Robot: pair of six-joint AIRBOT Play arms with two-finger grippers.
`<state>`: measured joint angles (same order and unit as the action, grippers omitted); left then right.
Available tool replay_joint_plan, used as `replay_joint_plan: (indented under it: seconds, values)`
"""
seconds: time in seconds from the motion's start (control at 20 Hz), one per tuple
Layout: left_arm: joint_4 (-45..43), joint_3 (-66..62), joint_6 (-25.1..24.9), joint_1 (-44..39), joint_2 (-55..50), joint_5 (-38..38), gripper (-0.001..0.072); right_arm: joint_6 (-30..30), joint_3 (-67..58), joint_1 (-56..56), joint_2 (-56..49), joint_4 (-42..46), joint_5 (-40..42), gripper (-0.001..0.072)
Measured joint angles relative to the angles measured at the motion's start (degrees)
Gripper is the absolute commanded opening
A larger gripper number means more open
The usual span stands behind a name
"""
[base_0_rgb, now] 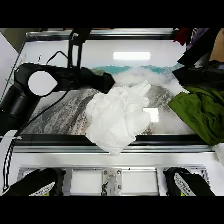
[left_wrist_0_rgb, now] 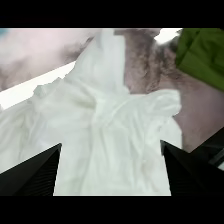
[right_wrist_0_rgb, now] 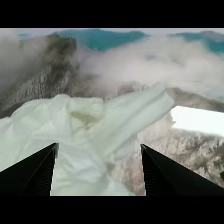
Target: Fold the clothes and pants, and hang the long-sleeved shirts on hangers.
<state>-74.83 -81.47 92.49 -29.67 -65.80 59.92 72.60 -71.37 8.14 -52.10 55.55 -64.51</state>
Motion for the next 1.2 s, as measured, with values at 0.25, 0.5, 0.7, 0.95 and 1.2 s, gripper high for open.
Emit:
replay_joint_plan:
  seconds: [0.25, 0.5, 0.7, 0.95, 1.2]
  values:
    - [5.2, 12.9, -3.6, 4.5, 1.1, 3.3, 0.0677, 0.5, 10.7, 0.2, -0.5, 0.2, -4.0, 0.0564]
    - [15.0, 17.1, -11.0, 1.9, -4.3, 2.1, 0.0678, 0.5, 26.4, 0.2, -0.7, -0.1, -2.9, 0.0597]
    - [16.6, 11.5, -12.7, 0.2, -10.7, 1.6, 0.0678, 0.5, 35.8, 0.2, -1.8, -3.3, 1.1, 0.0716]
    - [17.3, 0.9, -15.0, -1.7, -16.3, 3.6, 0.0678, 0.3, 39.6, 0.2, -5.1, -8.9, 5.9, 0.0716]
    - [12.8, -8.6, -17.8, -5.2, -22.3, 6.2, 0.0678, -0.5, 40.4, 0.2, -7.9, -12.9, 8.9, 0.0716]
